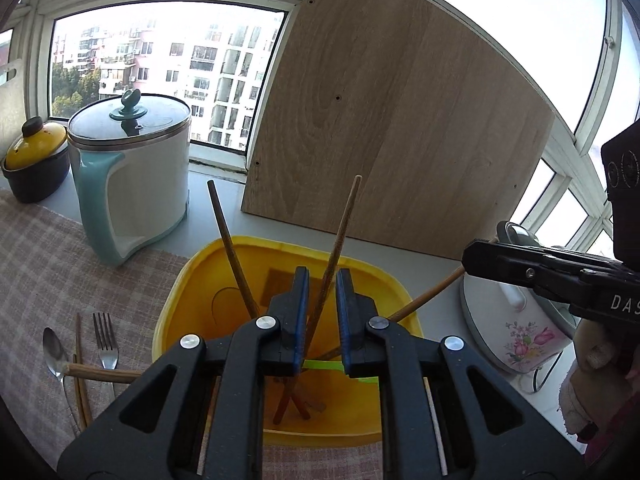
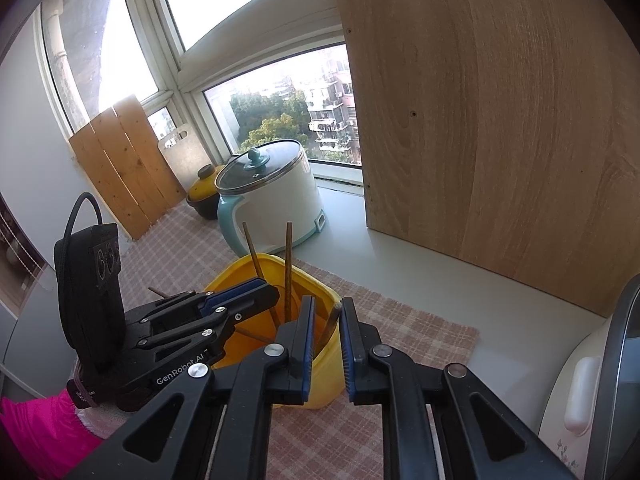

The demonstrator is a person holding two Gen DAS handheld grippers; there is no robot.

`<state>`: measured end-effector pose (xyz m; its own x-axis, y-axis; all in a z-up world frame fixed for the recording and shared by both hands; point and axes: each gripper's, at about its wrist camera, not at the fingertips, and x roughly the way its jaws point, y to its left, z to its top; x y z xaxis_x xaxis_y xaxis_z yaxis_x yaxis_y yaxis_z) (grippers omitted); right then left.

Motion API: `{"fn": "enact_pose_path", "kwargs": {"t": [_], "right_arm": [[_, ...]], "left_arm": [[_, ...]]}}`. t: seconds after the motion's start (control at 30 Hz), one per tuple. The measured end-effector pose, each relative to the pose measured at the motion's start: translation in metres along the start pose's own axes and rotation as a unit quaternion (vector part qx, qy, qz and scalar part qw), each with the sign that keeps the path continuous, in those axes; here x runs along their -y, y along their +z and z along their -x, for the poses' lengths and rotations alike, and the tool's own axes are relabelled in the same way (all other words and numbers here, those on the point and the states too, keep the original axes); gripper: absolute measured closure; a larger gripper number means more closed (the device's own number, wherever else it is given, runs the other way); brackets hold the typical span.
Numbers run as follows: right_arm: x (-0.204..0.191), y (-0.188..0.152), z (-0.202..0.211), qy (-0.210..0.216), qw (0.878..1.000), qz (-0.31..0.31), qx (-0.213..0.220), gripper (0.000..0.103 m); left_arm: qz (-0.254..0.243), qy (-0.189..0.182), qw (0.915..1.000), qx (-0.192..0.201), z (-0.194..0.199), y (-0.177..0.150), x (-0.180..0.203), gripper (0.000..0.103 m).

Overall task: Organize utensils
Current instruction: 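Open the left tool to release the chopstick into the container, then withdraw both tools and move them down to the spoon and fork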

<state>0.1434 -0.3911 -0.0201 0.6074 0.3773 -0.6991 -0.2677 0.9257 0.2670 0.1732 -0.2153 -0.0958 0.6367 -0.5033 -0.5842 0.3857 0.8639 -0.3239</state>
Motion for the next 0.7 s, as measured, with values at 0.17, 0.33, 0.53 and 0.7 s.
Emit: {"fn": "enact_pose_path", "kwargs": {"t": [0.17, 0.33, 0.53, 0.7], "right_arm": [[-0.01, -0.004, 0.005, -0.007, 1.0, 0.01, -0.003, 0.087], [-0.025, -0.011, 0.014, -0.013, 1.0, 0.015, -0.003, 0.084], [-0.048, -0.023, 0.025, -0.021, 1.0, 0.017, 0.003, 0.075], [-0.062, -0.032, 0.028, -0.037, 0.999, 0.015, 0.008, 0.065]], "left_arm": [[-0.008, 0.006, 0.9999, 0.003, 0.023, -0.003, -0.002, 0.092], [-0.019, 0.013, 0.9997, 0.005, 0.052, -0.008, -0.009, 0.092], [-0.024, 0.026, 0.9994, 0.003, 0.092, -0.02, -0.03, 0.067], [-0.016, 0.036, 0.9992, -0.002, 0.121, -0.033, -0.057, 0.067]]}}
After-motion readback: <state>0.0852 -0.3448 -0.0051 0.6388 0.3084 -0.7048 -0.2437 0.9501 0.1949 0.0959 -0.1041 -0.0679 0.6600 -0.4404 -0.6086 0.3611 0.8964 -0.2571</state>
